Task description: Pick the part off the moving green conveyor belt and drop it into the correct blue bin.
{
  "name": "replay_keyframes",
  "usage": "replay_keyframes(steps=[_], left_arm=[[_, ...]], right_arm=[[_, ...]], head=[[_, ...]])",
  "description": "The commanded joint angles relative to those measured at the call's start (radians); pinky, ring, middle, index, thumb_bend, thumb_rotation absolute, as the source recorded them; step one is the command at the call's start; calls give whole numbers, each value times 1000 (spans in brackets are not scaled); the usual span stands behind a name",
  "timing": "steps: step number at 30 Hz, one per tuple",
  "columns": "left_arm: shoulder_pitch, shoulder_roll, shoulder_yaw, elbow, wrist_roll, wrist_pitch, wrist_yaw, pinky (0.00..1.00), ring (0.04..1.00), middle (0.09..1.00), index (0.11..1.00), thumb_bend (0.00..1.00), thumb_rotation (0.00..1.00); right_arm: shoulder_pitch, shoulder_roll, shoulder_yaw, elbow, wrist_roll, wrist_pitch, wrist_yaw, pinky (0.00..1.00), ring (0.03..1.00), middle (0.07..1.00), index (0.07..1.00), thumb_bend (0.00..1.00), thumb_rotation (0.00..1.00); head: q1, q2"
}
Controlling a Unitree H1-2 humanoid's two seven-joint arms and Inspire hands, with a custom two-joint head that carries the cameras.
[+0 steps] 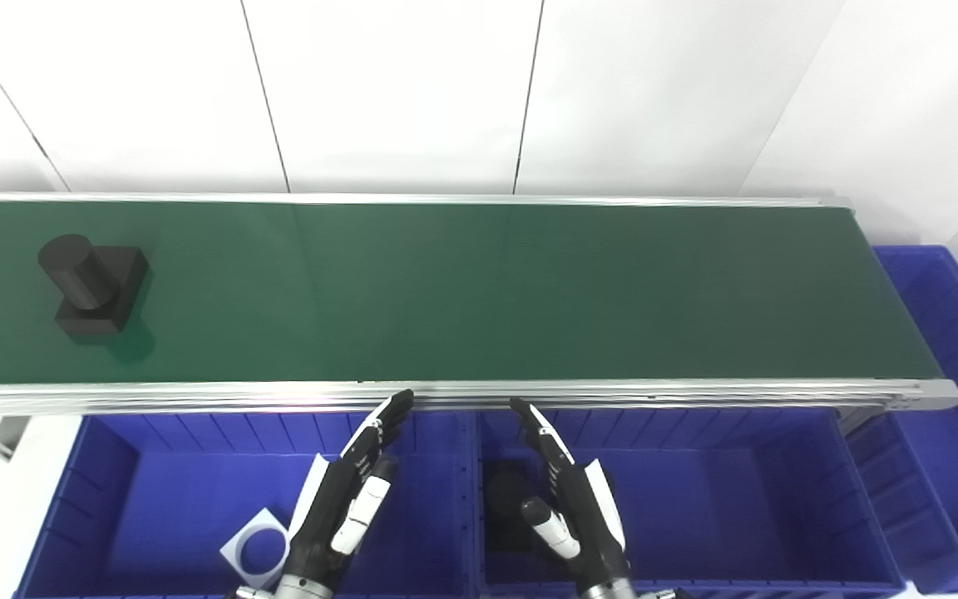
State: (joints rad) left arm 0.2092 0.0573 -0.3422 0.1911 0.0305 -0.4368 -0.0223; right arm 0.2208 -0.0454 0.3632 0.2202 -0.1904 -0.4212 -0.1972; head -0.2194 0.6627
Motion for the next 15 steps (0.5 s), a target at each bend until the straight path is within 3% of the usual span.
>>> replay_keyframes(steps=[1, 15], left_arm=[[-4, -6, 5, -18, 0, -33, -8, 941, 943, 927, 895, 516, 927], [-3, -9, 11, -9, -1, -33, -24, 952, 949, 929, 897, 554, 937]], right_arm=[[-15, 2, 7, -8, 2, -49, -6, 941, 960, 957, 928, 1000, 972], [-21, -4, 17, 9, 5, -48, -22, 946, 960, 953, 924, 995, 959]], head=[[1, -1], [4, -20]])
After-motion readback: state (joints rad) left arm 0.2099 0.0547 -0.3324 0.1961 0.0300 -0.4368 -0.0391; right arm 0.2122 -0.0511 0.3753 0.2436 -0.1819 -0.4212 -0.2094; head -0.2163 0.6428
